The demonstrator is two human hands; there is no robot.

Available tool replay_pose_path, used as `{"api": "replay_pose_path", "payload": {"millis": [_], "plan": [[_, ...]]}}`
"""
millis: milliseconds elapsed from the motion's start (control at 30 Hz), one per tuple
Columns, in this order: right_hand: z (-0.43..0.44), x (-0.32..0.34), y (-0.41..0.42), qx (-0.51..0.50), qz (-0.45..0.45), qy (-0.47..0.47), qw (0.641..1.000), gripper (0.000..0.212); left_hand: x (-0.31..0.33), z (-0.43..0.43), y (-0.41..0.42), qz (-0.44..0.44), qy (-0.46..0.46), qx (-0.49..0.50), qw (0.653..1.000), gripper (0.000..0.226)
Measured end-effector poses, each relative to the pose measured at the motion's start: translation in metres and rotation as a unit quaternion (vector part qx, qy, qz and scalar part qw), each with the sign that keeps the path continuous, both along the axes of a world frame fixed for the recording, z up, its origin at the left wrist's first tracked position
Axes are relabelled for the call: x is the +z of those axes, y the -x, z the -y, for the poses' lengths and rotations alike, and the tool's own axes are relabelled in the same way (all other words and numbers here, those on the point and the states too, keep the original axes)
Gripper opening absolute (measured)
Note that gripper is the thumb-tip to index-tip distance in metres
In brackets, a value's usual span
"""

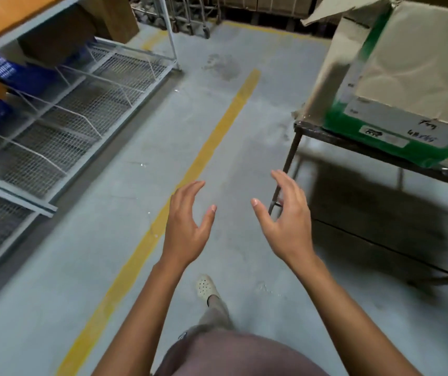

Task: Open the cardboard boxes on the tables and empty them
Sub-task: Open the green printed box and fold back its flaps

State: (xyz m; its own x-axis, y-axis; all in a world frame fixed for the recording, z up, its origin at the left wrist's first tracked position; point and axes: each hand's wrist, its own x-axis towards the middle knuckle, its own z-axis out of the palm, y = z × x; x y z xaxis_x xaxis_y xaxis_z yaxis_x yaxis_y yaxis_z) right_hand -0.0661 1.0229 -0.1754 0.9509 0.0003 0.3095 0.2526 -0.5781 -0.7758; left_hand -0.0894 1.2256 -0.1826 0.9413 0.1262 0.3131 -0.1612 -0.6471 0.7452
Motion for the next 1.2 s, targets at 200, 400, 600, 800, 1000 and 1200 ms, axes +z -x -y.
{"api": "replay_pose_path", "payload": {"millis": [200,400,600,800,1000,1200], "plan": [[-0.08,-0.019,-0.073,0.013,-0.032,0.0,0.999,0.066,-0.005,-0.083,-0.072,-0.032,0.013,-0.006,0.999,0.047],[-0.142,-0.019,-0.14,0.021,-0.038,-0.011,0.999,0.066,0.001,-0.146,-0.147,-0.027,0.032,0.011,0.999,0.047],[-0.17,-0.024,-0.222,0.003,-0.038,-0.015,0.999,0.066,-0.006,-0.173,-0.231,-0.035,0.053,0.008,0.998,0.047],[-0.189,-0.034,-0.328,0.0,-0.028,-0.023,0.999,0.067,-0.017,-0.193,-0.344,-0.024,0.053,-0.002,0.998,0.047],[-0.19,-0.021,-0.452,-0.001,-0.016,-0.023,1.0,0.068,-0.002,-0.194,-0.471,-0.009,0.052,-0.015,0.998,0.049],[-0.181,0.004,-0.563,-0.037,0.011,-0.03,0.999,0.068,0.026,-0.177,-0.594,0.014,0.045,-0.057,0.997,0.049]]}}
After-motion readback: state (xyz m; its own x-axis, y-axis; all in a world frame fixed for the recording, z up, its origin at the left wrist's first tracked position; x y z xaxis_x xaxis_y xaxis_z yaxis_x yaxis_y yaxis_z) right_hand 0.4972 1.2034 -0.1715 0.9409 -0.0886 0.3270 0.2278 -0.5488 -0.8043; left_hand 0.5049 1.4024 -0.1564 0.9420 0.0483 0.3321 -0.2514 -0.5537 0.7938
